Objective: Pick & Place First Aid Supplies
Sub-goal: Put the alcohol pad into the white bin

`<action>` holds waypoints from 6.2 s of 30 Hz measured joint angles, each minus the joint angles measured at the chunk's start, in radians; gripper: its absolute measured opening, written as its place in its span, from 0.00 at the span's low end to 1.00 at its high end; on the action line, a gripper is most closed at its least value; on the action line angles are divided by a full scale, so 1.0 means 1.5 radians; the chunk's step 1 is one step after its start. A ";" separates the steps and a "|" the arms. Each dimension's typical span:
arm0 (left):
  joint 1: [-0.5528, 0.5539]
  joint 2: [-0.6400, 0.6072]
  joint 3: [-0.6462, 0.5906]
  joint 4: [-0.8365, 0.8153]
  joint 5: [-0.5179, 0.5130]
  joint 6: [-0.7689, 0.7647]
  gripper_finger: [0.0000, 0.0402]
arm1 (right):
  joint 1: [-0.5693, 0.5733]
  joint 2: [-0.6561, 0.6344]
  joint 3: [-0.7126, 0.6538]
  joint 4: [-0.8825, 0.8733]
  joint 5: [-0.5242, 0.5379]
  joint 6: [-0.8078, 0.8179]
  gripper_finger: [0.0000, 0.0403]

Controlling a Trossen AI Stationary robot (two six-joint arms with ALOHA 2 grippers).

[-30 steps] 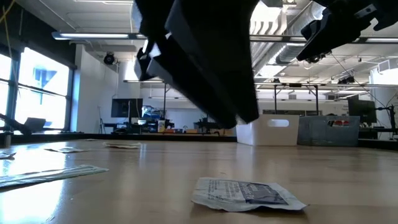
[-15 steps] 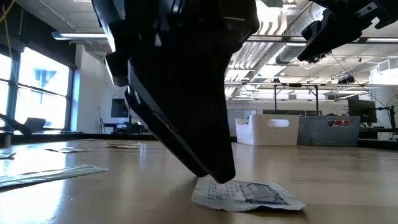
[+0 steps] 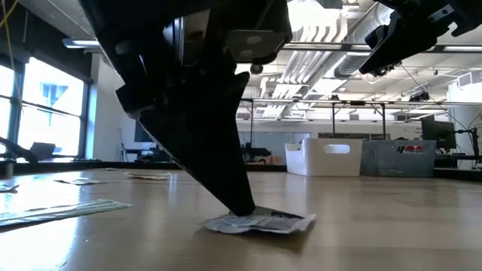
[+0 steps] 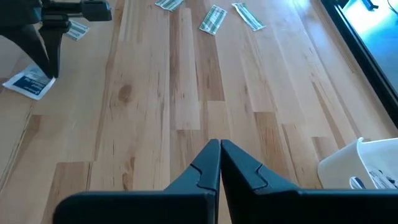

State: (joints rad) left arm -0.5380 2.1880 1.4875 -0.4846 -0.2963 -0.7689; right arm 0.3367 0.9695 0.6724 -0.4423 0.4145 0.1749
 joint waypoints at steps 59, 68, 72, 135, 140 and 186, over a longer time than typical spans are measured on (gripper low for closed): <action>0.602 0.041 0.141 0.471 0.132 0.301 0.00 | 0.002 0.000 -0.001 -0.046 -0.007 0.022 0.02; 0.589 0.062 0.141 0.454 0.122 0.303 0.00 | 0.002 0.000 -0.001 -0.045 0.013 0.017 0.02; 0.590 0.073 0.141 0.445 0.118 0.301 0.00 | 0.002 0.000 -0.001 -0.046 0.014 0.018 0.02; 0.866 -0.443 -0.475 0.019 -0.158 0.020 0.31 | -0.051 0.000 0.000 -0.035 0.027 -0.042 0.02; 0.887 -0.436 -0.503 0.041 -0.158 0.020 0.39 | -0.085 0.000 0.000 -0.015 0.025 -0.055 0.02; 0.917 -0.367 -0.498 0.081 -0.184 -0.041 0.16 | -0.133 0.000 0.000 0.030 -0.034 -0.073 0.02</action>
State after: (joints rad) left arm 0.8368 1.6371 0.7410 -0.3636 -0.5724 -0.8300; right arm 0.1371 0.9695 0.6720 -0.3977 0.3634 0.0656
